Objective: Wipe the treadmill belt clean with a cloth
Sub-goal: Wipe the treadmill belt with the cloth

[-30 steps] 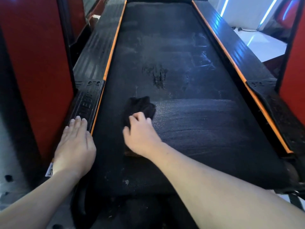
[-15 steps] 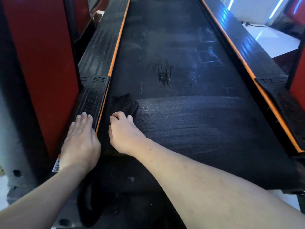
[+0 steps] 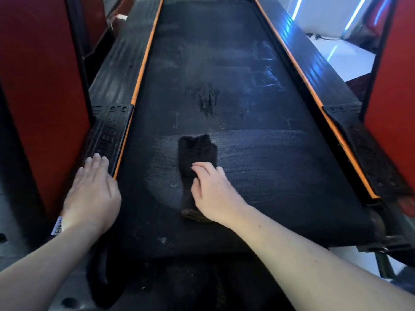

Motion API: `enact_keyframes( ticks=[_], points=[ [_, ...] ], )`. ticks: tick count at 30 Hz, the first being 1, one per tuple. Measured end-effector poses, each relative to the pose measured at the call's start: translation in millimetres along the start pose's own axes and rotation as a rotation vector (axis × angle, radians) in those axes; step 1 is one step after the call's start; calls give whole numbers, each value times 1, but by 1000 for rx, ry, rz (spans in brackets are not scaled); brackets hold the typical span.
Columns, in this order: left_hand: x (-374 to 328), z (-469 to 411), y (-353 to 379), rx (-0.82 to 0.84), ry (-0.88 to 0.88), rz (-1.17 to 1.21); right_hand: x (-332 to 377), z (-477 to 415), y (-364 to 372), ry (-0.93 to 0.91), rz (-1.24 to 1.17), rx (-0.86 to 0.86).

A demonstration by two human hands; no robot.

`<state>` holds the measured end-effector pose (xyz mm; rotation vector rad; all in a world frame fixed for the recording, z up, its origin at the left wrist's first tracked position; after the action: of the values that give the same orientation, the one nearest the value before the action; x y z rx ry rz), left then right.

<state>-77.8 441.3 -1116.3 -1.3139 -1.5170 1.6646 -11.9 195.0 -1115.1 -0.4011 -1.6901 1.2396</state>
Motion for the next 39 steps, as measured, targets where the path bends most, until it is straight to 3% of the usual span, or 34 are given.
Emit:
enact_keyframes(
  ticks=[10,15,21,25,27,29,31,33,39],
  points=[
    [-2,0,-2,-18,5,-1,-125,65,-79,135,214,-72],
    [-1,-1,-1,-26,12,2,-199,94,-120,328,330,-105],
    [1,-2,2,-53,35,-3,-220,103,-139,380,382,32],
    [1,-5,6,-77,62,-65,-224,103,-139,453,286,26],
    [-7,-4,8,-70,152,-149,-224,100,-140,539,182,-44],
    [-26,1,10,-36,358,-246,-221,97,-139,589,173,-118],
    [-46,8,13,-7,572,-306,-217,95,-134,585,212,-142],
    [-68,9,16,20,680,-309,-216,91,-135,569,213,-168],
    [-103,-25,41,-24,364,-64,-220,60,-139,504,193,-218]
  ],
)
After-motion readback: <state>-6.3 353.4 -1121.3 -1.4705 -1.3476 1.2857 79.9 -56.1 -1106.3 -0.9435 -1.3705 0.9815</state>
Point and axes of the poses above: each hand's wrist, its own z-axis away from the middle knuckle, its own y-axis out of the palm, x = y × z, the point moved 8 cm from there along -z, towards the middle knuckle, and after that the axes turned 2 degrees about z, right-handed, at the moved point
